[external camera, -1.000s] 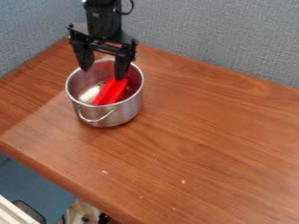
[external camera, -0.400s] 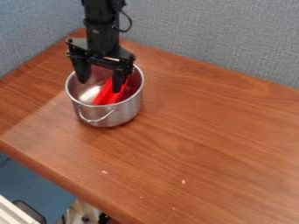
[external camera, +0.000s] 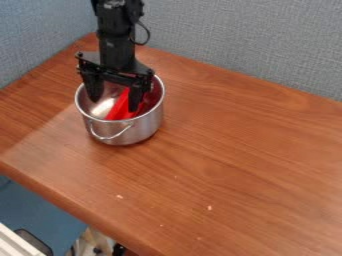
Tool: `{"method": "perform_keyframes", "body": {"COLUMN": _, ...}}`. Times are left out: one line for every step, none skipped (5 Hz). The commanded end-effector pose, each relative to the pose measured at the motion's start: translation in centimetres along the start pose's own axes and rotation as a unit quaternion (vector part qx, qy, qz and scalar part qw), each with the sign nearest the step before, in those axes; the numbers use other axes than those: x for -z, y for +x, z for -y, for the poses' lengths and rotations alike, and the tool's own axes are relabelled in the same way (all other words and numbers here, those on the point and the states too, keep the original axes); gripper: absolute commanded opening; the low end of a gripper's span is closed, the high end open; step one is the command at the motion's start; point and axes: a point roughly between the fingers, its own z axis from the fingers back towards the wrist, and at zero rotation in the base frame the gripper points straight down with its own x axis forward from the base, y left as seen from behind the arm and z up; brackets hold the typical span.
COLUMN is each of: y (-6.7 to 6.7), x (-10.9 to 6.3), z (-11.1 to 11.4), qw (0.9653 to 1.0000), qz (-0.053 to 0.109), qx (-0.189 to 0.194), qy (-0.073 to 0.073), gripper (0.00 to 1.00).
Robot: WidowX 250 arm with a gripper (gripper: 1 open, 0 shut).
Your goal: Put the red object in the metal pot
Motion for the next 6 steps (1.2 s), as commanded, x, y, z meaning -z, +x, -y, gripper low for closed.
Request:
{"method": "perform_keyframes", "body": {"y": 0.2, "x": 0.0, "z": -0.7, "qw": 0.9999, "qz": 0.006, "qx": -0.010, "qy": 0.004, "gripper": 1.00}}
{"method": "perform_keyframes", "body": {"y": 0.3, "x": 0.5, "z": -0.6, "qw": 0.9999, "qz": 0.001, "qx": -0.013, "qy": 0.002, "gripper": 1.00}}
{"method": "perform_keyframes", "body": {"y": 0.4, "x": 1.0, "z": -0.6, "qw": 0.9999, "qz": -0.001, "qx": -0.014, "qy": -0.004, "gripper": 0.00}}
{"method": "perform_keyframes", "body": {"y": 0.6, "x": 1.1, "z": -0.7, "qw": 0.9999, "qz": -0.001, "qx": -0.015, "qy": -0.005, "gripper": 0.00}}
{"method": "perform_keyframes", "body": {"y": 0.8, "x": 0.6, "z": -0.7, "qw": 0.9999, "qz": 0.001, "qx": -0.011, "qy": -0.009, "gripper": 1.00}}
{"method": "perform_keyframes", "body": {"y": 0.9, "x": 0.7, "z": -0.6, "qw": 0.9999, "qz": 0.001, "qx": -0.011, "qy": -0.011, "gripper": 1.00}}
